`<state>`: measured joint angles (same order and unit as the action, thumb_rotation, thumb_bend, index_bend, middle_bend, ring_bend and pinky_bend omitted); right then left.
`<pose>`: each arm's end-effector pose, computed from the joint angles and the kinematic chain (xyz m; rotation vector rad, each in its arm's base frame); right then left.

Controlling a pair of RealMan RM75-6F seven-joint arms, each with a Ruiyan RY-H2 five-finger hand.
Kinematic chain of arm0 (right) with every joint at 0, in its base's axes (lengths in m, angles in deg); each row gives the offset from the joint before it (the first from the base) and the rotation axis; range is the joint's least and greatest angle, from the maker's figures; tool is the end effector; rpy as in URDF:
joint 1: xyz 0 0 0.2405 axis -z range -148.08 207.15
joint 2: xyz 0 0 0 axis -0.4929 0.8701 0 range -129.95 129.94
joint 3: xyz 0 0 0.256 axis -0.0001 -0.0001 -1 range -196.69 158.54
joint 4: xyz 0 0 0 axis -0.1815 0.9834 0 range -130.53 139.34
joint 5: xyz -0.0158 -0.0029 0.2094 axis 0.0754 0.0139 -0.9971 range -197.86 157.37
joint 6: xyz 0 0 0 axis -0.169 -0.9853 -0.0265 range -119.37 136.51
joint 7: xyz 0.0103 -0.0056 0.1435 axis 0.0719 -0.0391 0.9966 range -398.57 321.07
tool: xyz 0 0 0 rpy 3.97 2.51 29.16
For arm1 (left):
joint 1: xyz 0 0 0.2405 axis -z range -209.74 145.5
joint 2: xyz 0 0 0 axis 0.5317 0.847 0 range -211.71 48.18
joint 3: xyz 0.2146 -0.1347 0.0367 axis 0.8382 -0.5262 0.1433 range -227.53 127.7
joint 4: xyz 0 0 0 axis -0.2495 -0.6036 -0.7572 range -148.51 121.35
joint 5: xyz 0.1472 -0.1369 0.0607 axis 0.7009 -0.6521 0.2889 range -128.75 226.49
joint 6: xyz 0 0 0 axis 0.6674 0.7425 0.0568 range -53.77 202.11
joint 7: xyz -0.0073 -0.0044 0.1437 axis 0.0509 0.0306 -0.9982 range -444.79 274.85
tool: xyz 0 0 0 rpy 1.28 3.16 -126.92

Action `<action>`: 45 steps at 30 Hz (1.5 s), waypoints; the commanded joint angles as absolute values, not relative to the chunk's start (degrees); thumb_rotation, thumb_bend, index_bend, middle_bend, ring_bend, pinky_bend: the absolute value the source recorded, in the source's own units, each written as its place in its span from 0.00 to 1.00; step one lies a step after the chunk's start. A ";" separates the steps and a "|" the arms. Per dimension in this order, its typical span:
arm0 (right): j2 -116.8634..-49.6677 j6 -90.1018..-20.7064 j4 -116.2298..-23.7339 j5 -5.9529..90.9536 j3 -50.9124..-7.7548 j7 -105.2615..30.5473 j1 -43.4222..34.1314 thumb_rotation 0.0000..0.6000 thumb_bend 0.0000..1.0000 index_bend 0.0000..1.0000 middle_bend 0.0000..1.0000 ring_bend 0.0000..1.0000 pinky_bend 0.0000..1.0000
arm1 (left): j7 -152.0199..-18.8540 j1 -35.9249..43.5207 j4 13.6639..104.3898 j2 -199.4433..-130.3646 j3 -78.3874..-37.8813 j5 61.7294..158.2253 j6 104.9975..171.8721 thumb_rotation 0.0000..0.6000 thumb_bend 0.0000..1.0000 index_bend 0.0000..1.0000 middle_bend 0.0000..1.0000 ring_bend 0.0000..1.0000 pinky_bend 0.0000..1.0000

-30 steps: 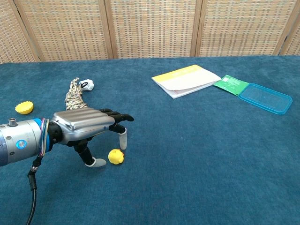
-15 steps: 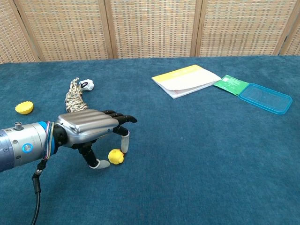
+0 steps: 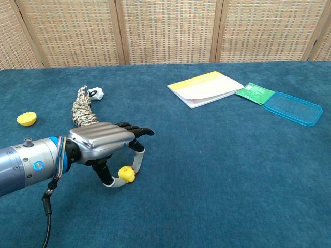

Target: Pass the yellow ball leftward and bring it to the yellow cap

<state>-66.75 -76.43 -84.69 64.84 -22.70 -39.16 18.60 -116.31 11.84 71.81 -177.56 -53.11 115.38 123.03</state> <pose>-0.2981 -0.2171 0.1522 1.4238 -0.8218 0.9752 -0.1298 0.2864 -0.0849 -2.2265 -0.8011 -0.7595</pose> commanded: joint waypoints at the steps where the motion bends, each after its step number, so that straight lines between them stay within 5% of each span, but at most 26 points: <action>1: -66.74 -76.35 -84.73 64.92 -22.79 -39.16 18.66 1.00 0.00 0.12 0.00 0.00 0.00 | -116.30 11.89 72.15 -177.24 -53.15 115.31 123.37 1.00 0.32 0.54 0.00 0.00 0.00; 19: -66.98 -75.82 -85.03 65.51 -23.15 -39.95 19.11 1.00 0.00 0.12 0.00 0.00 0.00 | -106.41 9.19 75.25 -162.85 -60.01 112.17 128.85 1.00 0.32 0.55 0.00 0.00 0.00; 28: -67.47 -75.14 -85.13 65.68 -23.12 -41.12 19.03 1.00 0.00 0.12 0.00 0.00 0.00 | -94.25 8.44 64.95 -159.45 -63.05 104.96 121.37 1.00 0.32 0.56 0.00 0.00 0.00; 45: -67.70 -74.24 -84.64 64.51 -24.04 -41.32 19.12 1.00 0.00 0.13 0.00 0.00 0.00 | -87.58 9.88 43.39 -165.03 -61.10 101.95 109.57 1.00 0.33 0.57 0.00 0.00 0.00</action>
<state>-67.70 -74.24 -84.64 64.51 -24.04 -41.32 19.11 -88.32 9.84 44.72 -164.33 -61.45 102.18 110.59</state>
